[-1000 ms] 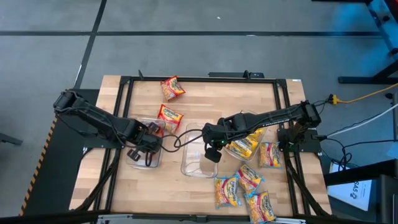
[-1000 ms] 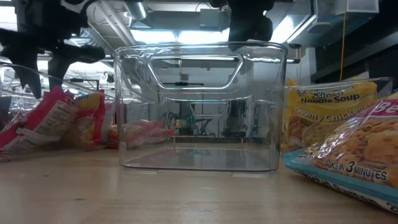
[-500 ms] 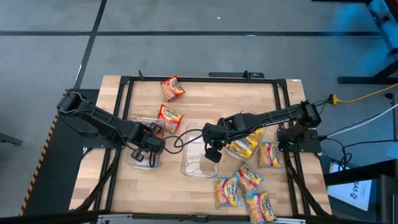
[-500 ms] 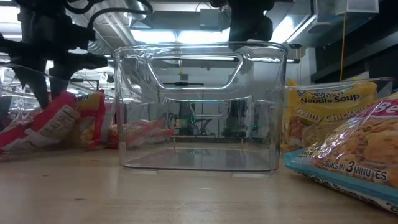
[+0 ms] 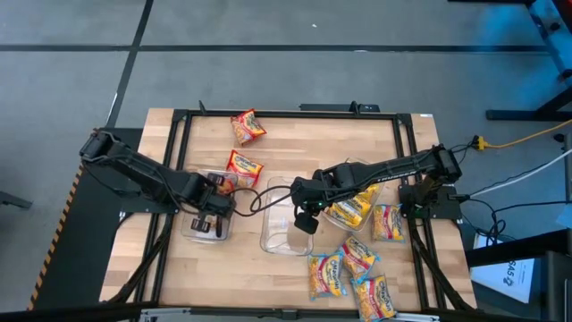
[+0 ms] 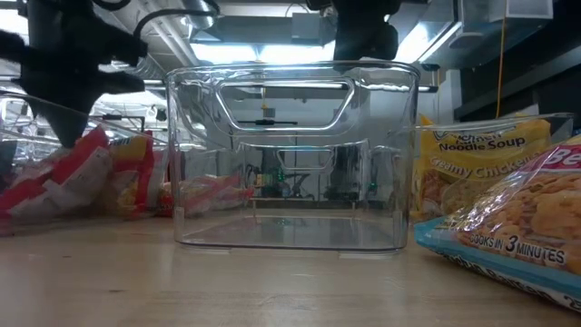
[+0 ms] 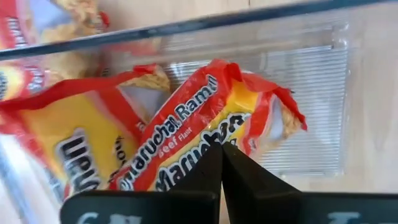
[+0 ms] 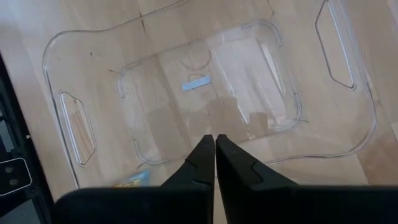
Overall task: Sort Maruchan noodles
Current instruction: Put the red noodle pack into the left transparent bin
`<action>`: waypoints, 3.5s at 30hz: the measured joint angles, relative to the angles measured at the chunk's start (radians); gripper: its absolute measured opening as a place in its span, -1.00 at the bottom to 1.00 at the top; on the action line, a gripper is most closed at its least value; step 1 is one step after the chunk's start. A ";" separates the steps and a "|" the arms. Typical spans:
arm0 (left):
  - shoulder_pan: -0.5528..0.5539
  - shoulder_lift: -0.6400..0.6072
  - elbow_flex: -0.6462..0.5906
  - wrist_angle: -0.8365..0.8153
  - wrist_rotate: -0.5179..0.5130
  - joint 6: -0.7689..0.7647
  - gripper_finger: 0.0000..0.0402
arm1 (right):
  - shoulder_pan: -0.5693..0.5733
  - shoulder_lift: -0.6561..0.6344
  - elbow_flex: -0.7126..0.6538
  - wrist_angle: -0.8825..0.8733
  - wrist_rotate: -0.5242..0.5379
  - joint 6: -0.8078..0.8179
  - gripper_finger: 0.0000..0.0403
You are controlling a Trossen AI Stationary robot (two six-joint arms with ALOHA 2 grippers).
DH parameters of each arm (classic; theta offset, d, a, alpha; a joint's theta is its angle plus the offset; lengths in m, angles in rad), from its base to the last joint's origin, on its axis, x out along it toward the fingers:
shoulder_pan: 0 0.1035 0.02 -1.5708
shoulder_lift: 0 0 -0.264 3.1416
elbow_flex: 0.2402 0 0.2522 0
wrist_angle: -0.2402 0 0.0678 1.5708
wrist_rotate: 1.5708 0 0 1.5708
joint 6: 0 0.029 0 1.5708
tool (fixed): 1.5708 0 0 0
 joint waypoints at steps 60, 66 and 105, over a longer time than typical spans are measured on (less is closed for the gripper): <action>0.032 0.139 0.153 -0.220 -0.152 -0.311 -0.80 | 0.000 0.000 0.000 -0.001 -0.004 0.005 -0.93; 0.032 0.138 0.153 -0.282 -0.151 -0.313 -0.74 | 0.000 0.000 0.000 -0.001 -0.004 0.004 -0.93; 0.676 -0.004 0.511 0.090 -0.266 0.296 -0.73 | -0.088 0.000 0.000 0.099 0.274 0.003 -0.93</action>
